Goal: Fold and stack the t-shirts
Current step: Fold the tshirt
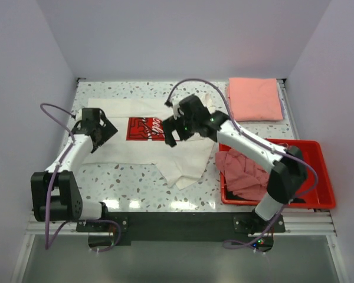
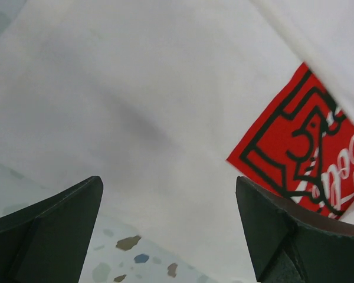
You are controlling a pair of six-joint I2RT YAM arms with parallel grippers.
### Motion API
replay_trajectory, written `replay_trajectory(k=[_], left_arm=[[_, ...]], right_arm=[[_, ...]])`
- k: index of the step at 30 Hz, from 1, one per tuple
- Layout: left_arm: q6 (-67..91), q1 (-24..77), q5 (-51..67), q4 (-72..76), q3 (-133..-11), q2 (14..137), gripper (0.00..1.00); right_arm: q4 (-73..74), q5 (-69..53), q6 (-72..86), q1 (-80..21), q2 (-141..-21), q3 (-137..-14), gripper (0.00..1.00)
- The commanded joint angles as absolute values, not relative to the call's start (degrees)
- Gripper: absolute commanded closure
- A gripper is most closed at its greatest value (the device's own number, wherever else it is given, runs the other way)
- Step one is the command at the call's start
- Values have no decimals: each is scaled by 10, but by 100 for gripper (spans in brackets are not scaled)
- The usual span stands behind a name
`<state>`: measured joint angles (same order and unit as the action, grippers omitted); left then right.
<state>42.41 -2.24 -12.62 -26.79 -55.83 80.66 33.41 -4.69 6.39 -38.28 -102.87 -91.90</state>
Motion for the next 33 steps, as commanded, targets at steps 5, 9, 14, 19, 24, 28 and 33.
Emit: replay_trajectory(k=[5, 9, 14, 19, 24, 28, 33], left_arm=[[419, -27, -120, -195, -437, 770, 0], [409, -26, -128, -200, -463, 805, 0], [405, -26, -120, -196, -477, 816, 0], [403, -27, -117, -185, -471, 821, 0], [403, -27, -116, -179, -471, 852, 0], [403, -27, -120, -177, -459, 868, 0], [408, -31, -122, -178, -442, 877, 0]], right_arm=[[207, -69, 170, -507, -831, -613, 1], [161, -91, 205, -551, -814, -542, 1], [115, -109, 222, -562, -864, -519, 1], [82, -124, 228, -568, -906, -524, 1], [81, -123, 232, -571, -927, -520, 1], [70, -120, 246, -573, -929, -490, 1], [89, -114, 263, -572, -908, -447, 1]])
